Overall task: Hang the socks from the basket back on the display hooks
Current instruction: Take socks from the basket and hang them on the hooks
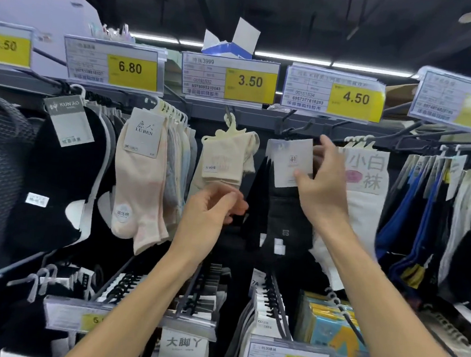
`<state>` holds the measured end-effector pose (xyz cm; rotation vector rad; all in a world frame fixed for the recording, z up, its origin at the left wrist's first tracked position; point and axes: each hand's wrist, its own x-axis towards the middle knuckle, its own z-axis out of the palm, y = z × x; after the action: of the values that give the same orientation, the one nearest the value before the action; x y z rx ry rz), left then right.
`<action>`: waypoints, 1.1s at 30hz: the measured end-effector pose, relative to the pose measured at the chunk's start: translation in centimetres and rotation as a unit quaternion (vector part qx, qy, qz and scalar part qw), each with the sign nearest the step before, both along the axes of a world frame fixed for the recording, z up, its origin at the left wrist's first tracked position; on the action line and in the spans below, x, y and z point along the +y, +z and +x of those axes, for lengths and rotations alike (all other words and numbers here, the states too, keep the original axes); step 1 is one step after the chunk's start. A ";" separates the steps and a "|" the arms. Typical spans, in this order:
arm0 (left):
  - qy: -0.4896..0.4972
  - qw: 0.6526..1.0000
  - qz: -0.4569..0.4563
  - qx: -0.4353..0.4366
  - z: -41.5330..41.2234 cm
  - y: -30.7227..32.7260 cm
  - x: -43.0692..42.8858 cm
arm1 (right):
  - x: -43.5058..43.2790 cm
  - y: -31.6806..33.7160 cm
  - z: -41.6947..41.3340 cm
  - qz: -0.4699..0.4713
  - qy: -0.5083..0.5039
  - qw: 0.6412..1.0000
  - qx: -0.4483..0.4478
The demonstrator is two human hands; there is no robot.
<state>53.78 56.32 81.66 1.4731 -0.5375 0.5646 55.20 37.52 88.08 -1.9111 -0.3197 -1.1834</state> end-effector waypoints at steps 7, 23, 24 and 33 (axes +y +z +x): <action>0.106 0.991 -0.085 0.002 3.4 4.8 0.8 | 7.0 -3.1 -4.2 -0.048 0.168 0.985 -0.010; -0.011 0.985 -0.077 0.155 11.2 8.0 1.7 | 9.1 -0.3 8.3 0.218 0.389 0.871 0.207; -0.011 0.985 -0.078 0.153 10.9 8.0 1.8 | 9.3 -0.4 8.0 0.206 0.395 0.873 0.200; 0.024 0.993 -0.060 0.099 5.1 7.7 1.8 | 9.9 -0.7 2.4 0.189 0.409 0.877 0.168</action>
<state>58.90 58.08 89.37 1.4118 -0.3084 0.4748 57.61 47.44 87.33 -1.3579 -0.5812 -0.3045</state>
